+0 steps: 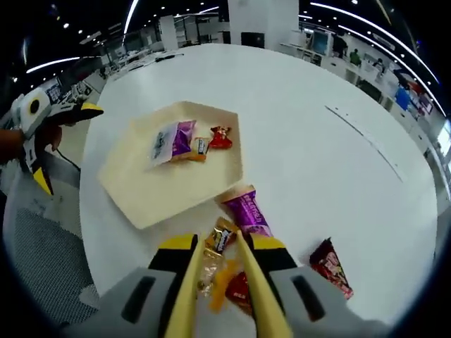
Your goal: Place the target food into the container with the food tongs after gripping and lifting it, then release it inside without dropping or visibly crushing the food.
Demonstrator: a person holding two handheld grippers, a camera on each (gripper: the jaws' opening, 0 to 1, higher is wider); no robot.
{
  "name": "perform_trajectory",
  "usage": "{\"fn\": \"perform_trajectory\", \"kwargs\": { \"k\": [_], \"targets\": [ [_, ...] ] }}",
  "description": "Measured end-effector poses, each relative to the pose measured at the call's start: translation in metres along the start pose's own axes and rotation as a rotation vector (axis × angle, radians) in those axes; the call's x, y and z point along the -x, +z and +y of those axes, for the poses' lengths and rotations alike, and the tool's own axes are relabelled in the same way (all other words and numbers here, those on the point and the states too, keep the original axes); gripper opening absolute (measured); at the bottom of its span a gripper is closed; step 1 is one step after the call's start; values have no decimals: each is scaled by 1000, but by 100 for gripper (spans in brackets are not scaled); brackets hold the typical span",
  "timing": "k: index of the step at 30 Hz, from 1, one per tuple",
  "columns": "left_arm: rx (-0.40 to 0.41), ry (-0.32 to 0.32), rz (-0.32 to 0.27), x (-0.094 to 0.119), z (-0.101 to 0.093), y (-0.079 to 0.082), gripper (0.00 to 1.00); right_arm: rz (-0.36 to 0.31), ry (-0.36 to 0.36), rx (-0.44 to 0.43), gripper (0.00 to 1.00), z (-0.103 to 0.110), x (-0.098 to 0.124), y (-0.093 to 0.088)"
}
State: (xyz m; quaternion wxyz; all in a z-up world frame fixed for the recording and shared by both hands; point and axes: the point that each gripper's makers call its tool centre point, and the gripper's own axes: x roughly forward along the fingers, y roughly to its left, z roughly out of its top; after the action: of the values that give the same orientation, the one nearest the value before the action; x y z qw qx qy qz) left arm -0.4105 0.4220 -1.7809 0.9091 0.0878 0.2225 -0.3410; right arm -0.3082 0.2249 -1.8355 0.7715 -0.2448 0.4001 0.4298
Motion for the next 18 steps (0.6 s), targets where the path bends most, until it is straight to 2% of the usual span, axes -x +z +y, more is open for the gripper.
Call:
{"fn": "perform_trajectory", "kwargs": {
  "k": [1,7,14,18],
  "targets": [
    [2,0,0,0,0,0,99,8,3,47,26,0,0,-1],
    [3,1,0,0,0,0,99,-15,14,-6,26,-2,4,1],
    [1,0,2,0,0,0,99,-19,27,18,27,3,-3,8],
    [3,0,6,0,0,0,99,-15,35,35,24,1,-8,4]
  ]
}}
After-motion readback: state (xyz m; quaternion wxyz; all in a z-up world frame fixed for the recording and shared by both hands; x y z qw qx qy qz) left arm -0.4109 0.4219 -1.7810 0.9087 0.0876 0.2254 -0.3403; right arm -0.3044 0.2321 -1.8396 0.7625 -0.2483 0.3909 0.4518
